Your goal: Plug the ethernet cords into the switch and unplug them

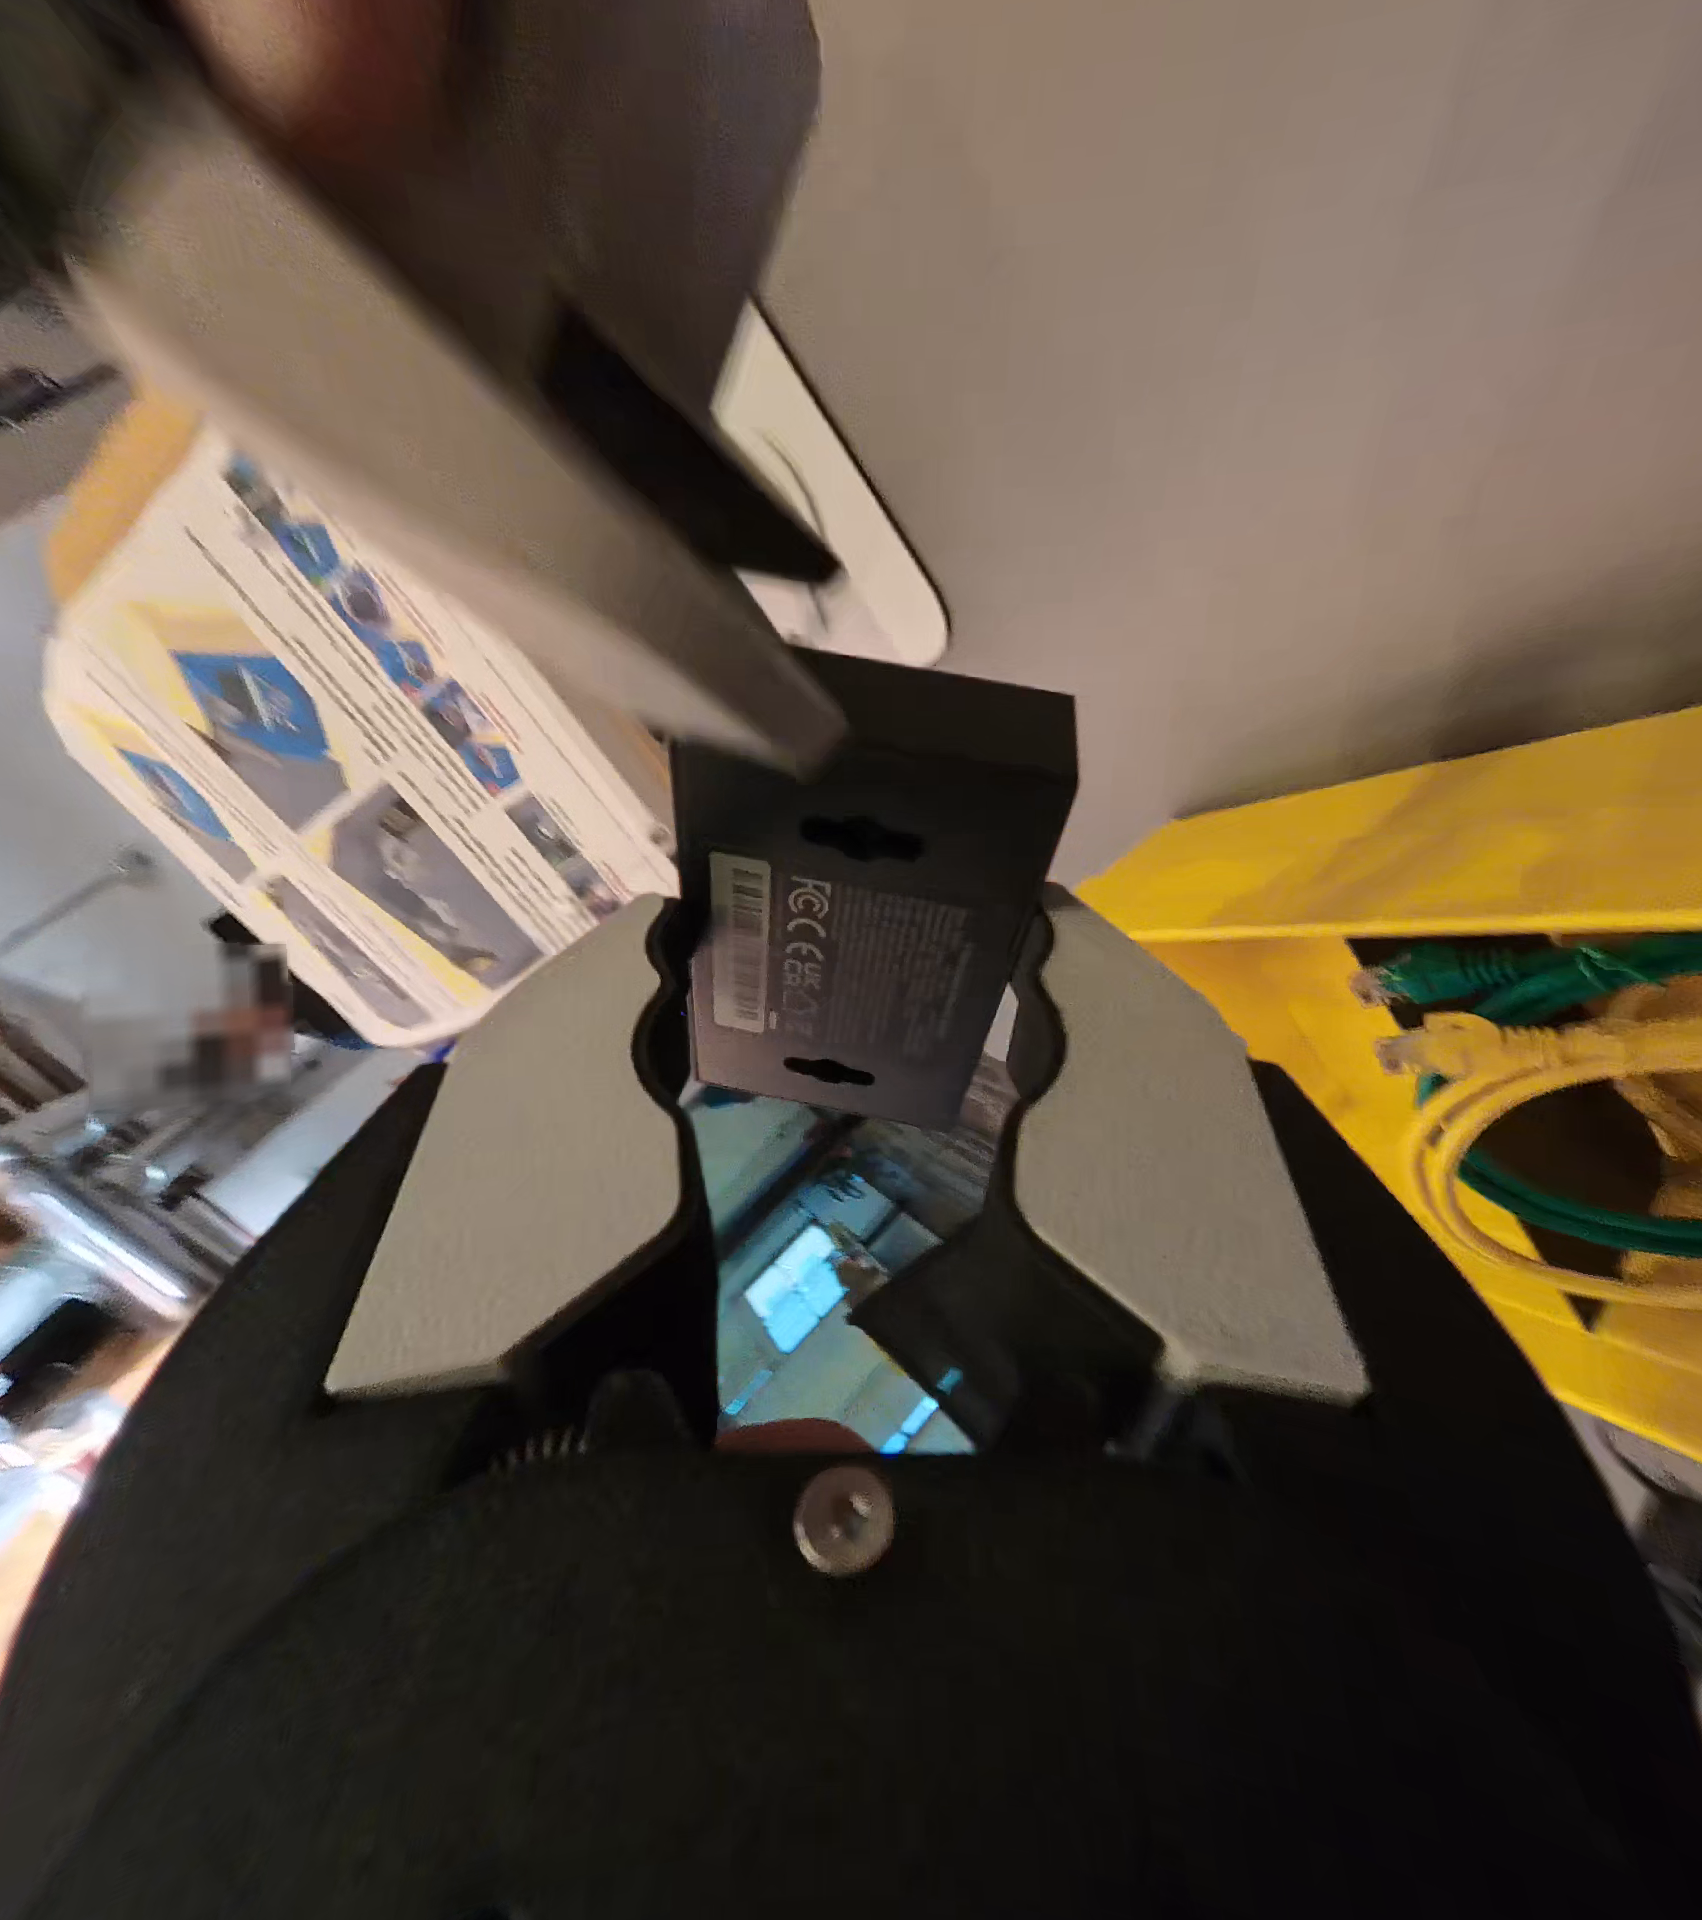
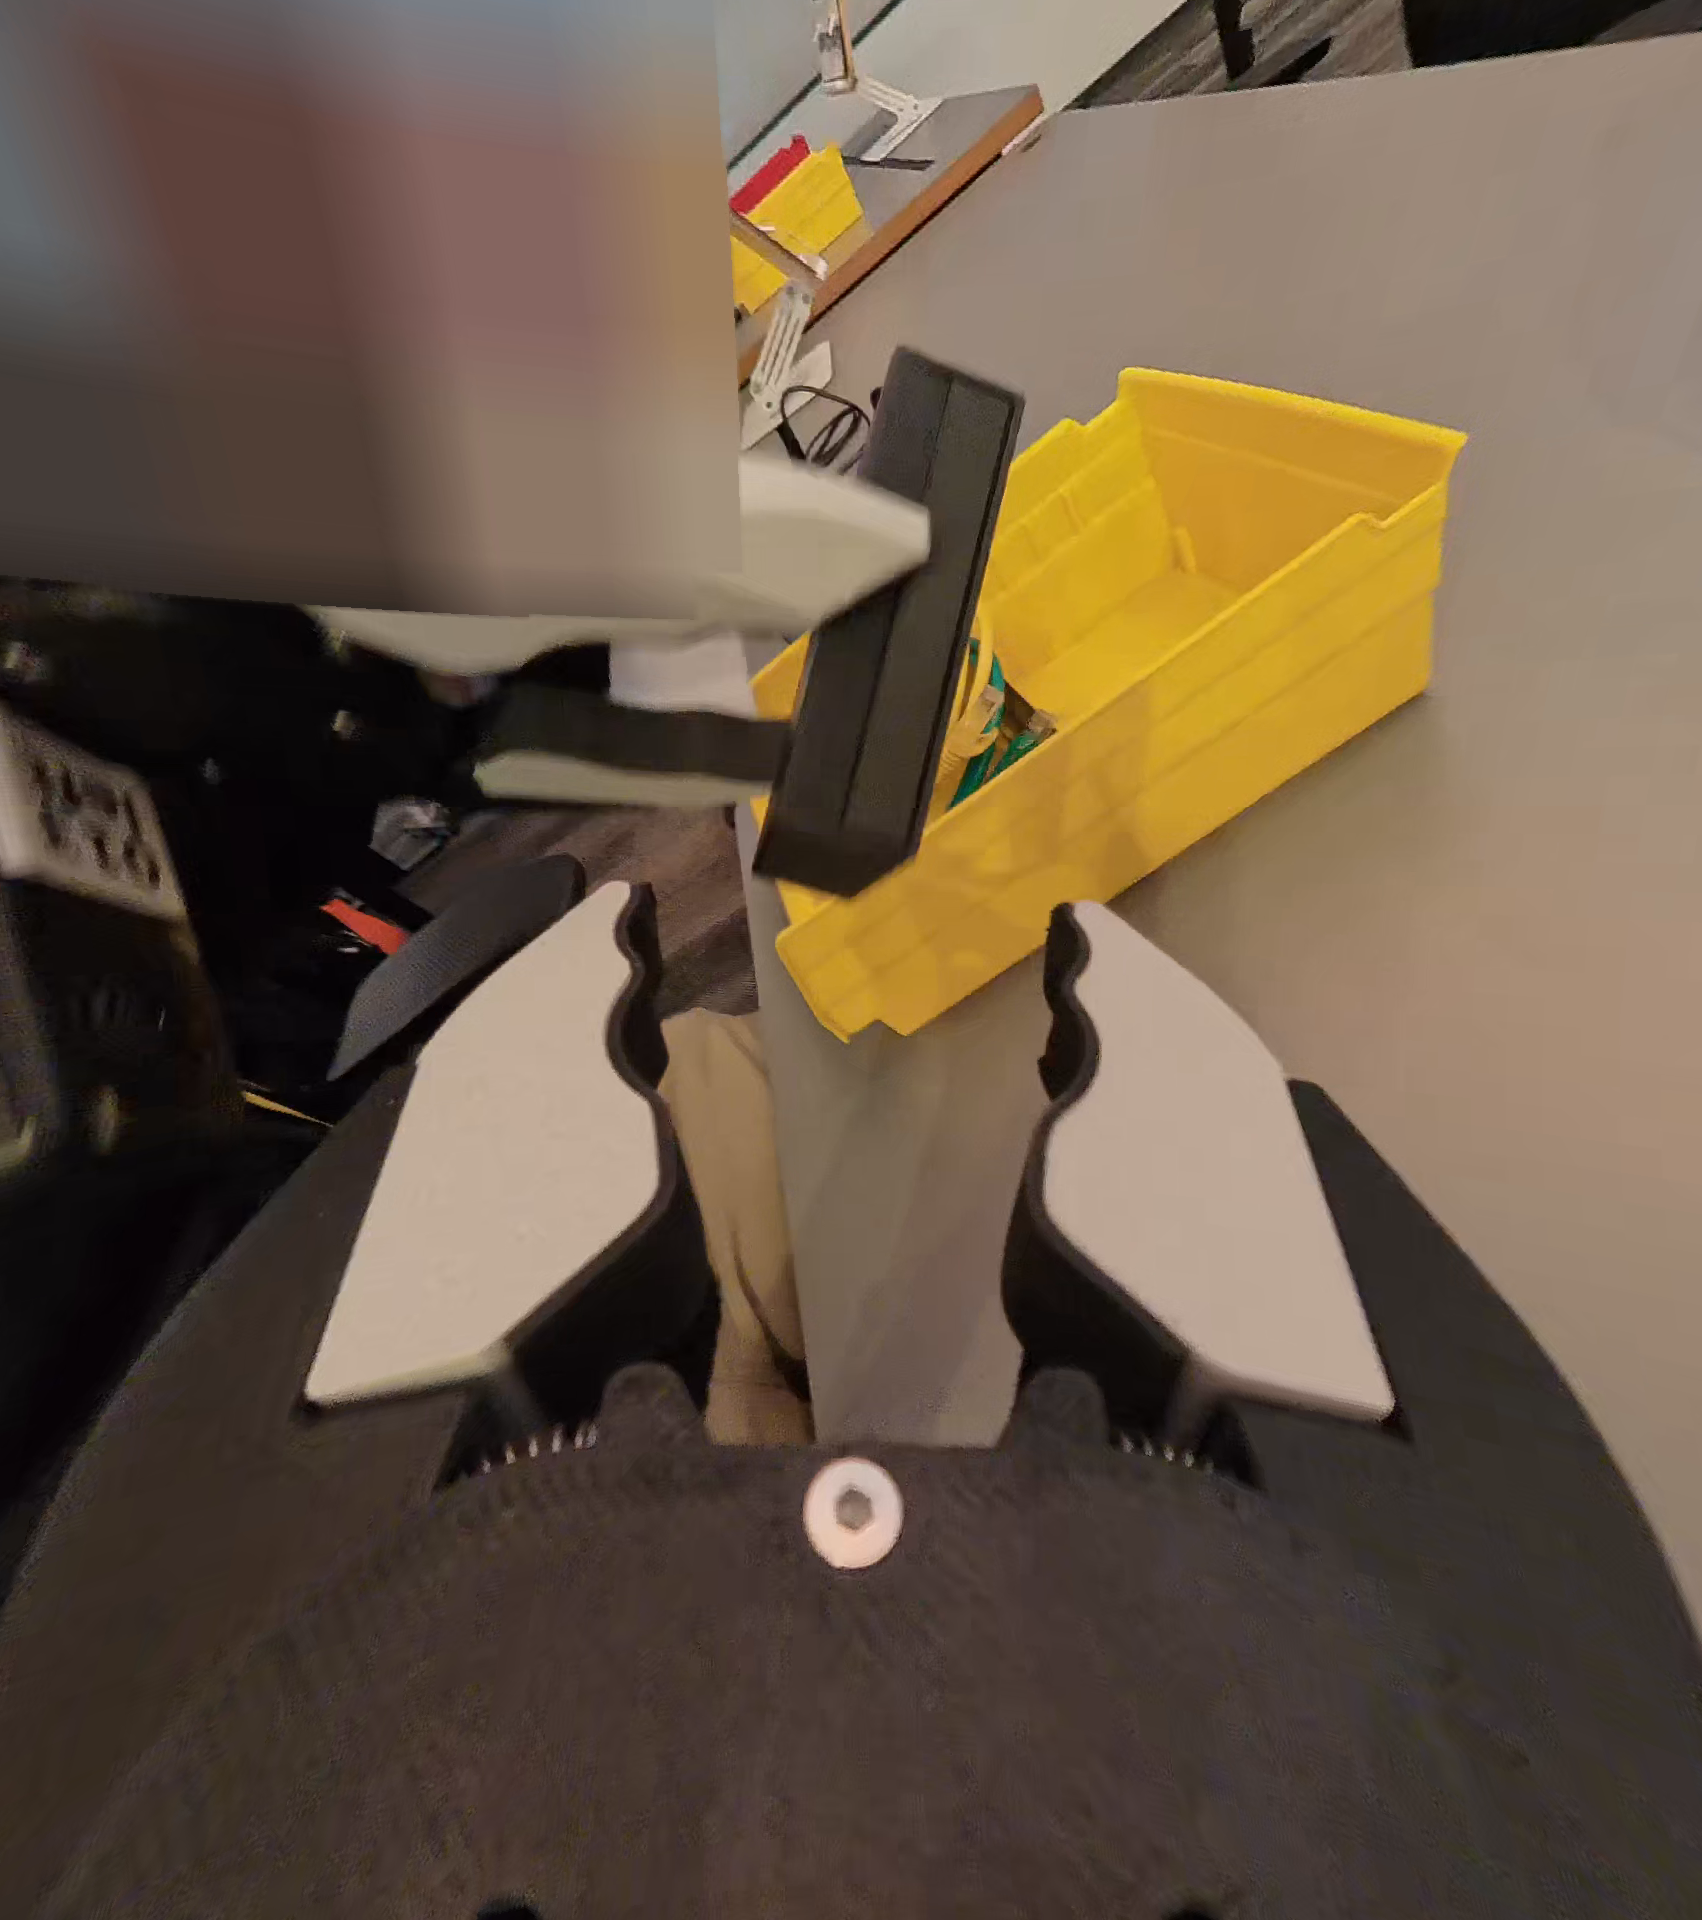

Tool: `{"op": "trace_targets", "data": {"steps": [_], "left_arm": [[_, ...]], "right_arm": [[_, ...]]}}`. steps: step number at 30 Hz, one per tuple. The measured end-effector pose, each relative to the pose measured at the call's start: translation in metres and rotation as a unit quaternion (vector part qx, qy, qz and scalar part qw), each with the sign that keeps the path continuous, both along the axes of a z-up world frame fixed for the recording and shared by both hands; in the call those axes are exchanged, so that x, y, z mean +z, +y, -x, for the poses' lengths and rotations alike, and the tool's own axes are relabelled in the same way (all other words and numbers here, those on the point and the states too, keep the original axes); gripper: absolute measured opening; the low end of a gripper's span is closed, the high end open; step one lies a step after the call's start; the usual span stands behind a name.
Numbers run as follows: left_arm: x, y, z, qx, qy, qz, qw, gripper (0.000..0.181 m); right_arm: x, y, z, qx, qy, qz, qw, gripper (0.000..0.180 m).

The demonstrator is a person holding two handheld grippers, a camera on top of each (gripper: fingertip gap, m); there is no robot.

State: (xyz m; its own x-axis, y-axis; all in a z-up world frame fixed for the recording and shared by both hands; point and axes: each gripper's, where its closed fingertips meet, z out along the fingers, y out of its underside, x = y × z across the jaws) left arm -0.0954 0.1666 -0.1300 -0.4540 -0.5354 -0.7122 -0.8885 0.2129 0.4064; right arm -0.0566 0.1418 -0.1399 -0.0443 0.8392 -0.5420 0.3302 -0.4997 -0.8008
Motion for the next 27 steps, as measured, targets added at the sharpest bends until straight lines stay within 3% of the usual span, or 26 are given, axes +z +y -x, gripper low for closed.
{"op": "trace_targets", "data": {"steps": [3, 5, 9, 12, 15, 20, 24, 27], "left_arm": [[-0.004, -0.003, -0.022, -0.03, 0.02, -0.013, 0.999, 0.059], [-0.004, -0.002, -0.031, -0.044, 0.028, -0.028, 0.998, 0.06], [-0.002, 0.0, -0.038, -0.036, -0.013, -0.034, 0.999, 0.061], [0.02, 0.007, -0.036, 0.0, -0.118, -0.066, 0.991, 0.11], [0.023, 0.003, -0.038, 0.042, -0.279, -0.032, 0.959, 0.136], [0.026, -0.001, -0.062, 0.041, -0.5, -0.006, 0.865, 0.142], [0.043, -0.008, -0.072, -0.028, -0.57, -0.044, 0.82, 0.117], [0.039, -0.012, -0.071, -0.037, -0.578, -0.026, 0.815, 0.116]], "right_arm": [[-0.007, -0.005, 0.011, 0.015, -0.003, 0.019, 1.0, 0.066], [-0.003, -0.009, 0.012, 0.027, 0.029, 0.037, 0.999, 0.032], [0.0, -0.003, 0.006, 0.022, 0.061, 0.052, 0.997, 0.03], [0.012, 0.007, -0.006, -0.002, 0.109, 0.064, 0.992, 0.029], [0.033, 0.012, -0.021, -0.02, 0.173, 0.081, 0.981, 0.029], [0.055, -0.004, -0.026, -0.024, 0.225, 0.053, 0.973, 0.029], [0.058, -0.021, -0.02, -0.006, 0.241, 0.079, 0.967, 0.029], [0.053, -0.025, -0.017, 0.003, 0.242, 0.111, 0.964, 0.029]]}}
